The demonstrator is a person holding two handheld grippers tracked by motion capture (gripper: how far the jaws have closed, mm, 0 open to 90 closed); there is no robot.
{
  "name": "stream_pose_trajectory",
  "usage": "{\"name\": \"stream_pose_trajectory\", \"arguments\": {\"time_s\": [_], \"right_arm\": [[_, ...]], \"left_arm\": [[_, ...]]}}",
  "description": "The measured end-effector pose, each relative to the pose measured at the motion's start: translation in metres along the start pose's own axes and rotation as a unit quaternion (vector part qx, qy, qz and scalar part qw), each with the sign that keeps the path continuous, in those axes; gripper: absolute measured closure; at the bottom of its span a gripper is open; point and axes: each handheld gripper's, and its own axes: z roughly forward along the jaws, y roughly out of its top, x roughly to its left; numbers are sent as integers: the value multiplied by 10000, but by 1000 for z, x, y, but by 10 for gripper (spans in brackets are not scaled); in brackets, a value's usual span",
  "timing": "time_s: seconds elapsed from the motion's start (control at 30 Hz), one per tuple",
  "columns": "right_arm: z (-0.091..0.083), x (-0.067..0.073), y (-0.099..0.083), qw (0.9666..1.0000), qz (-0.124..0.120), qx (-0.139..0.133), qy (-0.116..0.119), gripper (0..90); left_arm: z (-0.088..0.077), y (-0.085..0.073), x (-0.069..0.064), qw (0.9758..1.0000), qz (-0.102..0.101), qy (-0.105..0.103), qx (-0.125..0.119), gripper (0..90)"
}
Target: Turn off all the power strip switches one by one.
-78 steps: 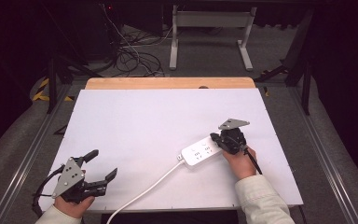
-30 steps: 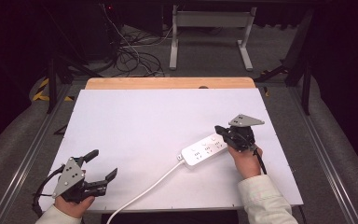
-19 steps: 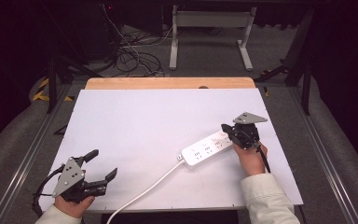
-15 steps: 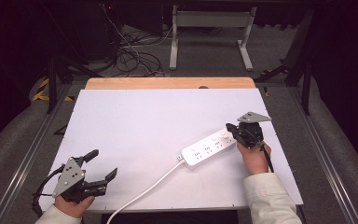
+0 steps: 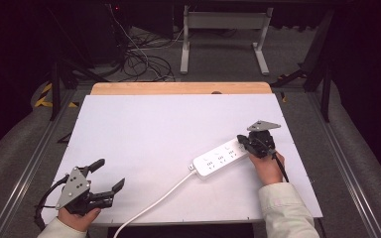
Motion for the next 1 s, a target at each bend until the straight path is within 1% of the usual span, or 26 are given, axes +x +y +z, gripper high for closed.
{"name": "stream_pose_trajectory", "arguments": {"time_s": [0.1, 0.13, 0.27, 0.33, 0.4, 0.53, 0.6, 0.63, 0.73, 0.77, 0.83, 0.87, 0.93, 1.0], "right_arm": [[1, 0, 0, 10000, -1, 8, 33, 900], [1, 0, 0, 10000, 12, 11, 76, 900], [3, 2, -1, 10000, -7, 25, 77, 900], [4, 2, -1, 10000, 4, 36, 36, 900], [5, 1, -2, 10000, 33, 48, 72, 900], [5, 2, -4, 10000, -42, 7, 40, 900], [5, 2, -4, 10000, -16, 1, 61, 900], [5, 2, -4, 10000, 4, -12, 68, 900], [6, 4, -4, 9999, -39, -33, 92, 900], [7, 5, -4, 9999, -104, -26, 99, 900], [7, 10, -3, 9998, -186, 6, -4, 900], [7, 9, -3, 9998, -176, -5, -3, 900], [7, 6, -4, 9999, -74, -40, 73, 900], [6, 5, -4, 10000, -39, -29, -21, 900]], "left_arm": [[0, 0, 0, 10000, 18, 2, 1, 169], [0, 0, 0, 10000, 17, 3, 4, 169], [0, 0, 0, 10000, 20, 4, 3, 169], [0, 0, 0, 10000, 14, 5, -4, 169], [0, 0, 0, 10000, 8, 5, -10, 169], [0, 0, -1, 10000, -4, -10, -9, 169], [0, 0, -2, 10000, -32, -18, -12, 169], [0, 0, -1, 10000, -5, -11, -9, 169], [0, 0, -1, 10000, -29, -16, -14, 169], [0, 0, -1, 10000, -29, -14, -10, 169], [-1, 0, -2, 10000, -18, -12, -8, 169], [-1, 0, -2, 10000, -18, -12, -12, 169], [-1, 0, -2, 10000, -27, -22, -10, 169], [-1, 0, -2, 10000, -40, -26, -17, 169]]}}
